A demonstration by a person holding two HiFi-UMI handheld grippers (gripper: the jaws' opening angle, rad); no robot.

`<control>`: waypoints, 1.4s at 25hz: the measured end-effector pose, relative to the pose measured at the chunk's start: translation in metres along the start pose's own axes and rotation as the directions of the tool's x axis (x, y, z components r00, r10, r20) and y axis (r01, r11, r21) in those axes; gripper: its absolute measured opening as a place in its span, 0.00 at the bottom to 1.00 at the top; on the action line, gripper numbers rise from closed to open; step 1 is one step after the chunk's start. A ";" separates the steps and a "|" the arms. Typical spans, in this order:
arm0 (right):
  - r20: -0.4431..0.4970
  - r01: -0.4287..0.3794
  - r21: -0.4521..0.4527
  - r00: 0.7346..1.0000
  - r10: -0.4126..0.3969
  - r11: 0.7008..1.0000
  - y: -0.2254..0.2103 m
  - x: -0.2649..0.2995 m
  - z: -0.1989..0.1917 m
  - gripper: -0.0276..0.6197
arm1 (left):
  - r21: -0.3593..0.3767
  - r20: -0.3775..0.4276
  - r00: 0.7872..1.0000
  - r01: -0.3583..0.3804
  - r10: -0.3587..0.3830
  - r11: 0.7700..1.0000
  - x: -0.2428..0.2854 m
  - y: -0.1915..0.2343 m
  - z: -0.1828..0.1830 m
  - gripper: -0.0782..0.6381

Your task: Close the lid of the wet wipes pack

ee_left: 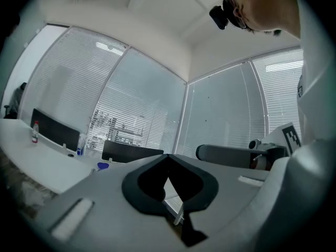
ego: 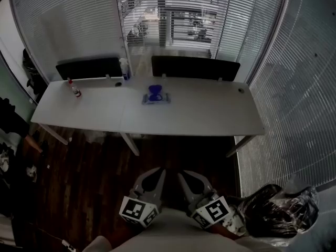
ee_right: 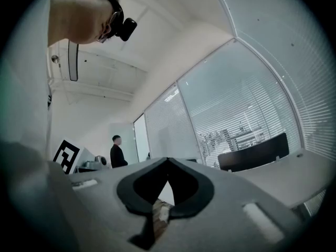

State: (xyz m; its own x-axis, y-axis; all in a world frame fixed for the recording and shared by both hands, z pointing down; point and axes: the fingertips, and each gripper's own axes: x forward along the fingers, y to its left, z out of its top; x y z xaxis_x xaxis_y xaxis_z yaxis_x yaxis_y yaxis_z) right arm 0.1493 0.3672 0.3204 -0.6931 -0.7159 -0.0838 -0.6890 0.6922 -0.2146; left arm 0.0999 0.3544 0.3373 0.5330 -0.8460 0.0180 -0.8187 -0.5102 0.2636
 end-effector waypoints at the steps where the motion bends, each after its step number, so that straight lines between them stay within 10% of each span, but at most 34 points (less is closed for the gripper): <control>1: -0.004 -0.001 0.002 1.000 0.001 1.000 -0.002 0.002 -0.002 0.04 | -0.004 -0.005 1.000 -0.006 0.006 1.000 0.001 0.003 -0.001 0.11; 35: -0.047 0.021 -0.065 0.999 -0.025 0.998 -0.140 0.363 0.005 0.04 | -0.010 0.007 1.000 0.007 -0.007 1.000 0.209 0.310 0.092 0.11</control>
State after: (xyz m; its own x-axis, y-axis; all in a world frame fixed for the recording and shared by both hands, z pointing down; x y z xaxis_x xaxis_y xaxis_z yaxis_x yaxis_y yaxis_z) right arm -0.0048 0.0095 0.3149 -0.6852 -0.7276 -0.0325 -0.7161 0.6811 -0.1527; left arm -0.0619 0.0049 0.3344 0.5374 -0.8433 0.0094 -0.8127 -0.5148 0.2730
